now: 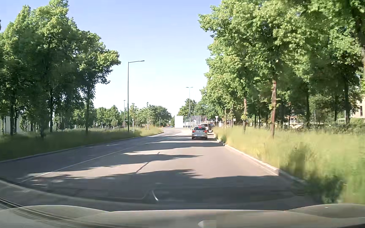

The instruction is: Follow the waypoints while adhering to traffic rules and regulations

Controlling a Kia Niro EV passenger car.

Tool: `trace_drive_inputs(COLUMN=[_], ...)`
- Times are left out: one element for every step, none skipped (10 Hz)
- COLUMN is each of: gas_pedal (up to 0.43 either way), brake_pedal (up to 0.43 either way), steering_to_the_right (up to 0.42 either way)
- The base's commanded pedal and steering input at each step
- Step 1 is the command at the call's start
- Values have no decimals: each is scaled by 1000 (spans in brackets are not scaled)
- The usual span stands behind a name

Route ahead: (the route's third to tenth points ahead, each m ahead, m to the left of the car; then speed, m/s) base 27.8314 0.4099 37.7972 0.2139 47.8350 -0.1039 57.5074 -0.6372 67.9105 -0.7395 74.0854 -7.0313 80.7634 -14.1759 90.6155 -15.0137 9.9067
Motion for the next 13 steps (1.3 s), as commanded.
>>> trace_drive_inputs(gas_pedal=[0,0,0,0,0,0,0,0,0,0,0,0,0], brake_pedal=[0,0,0,0,0,0,0,0,0,0,0,30,61], steering_to_the_right=[3,2,3,3,3,2,3,2,2,2,2,3,3])
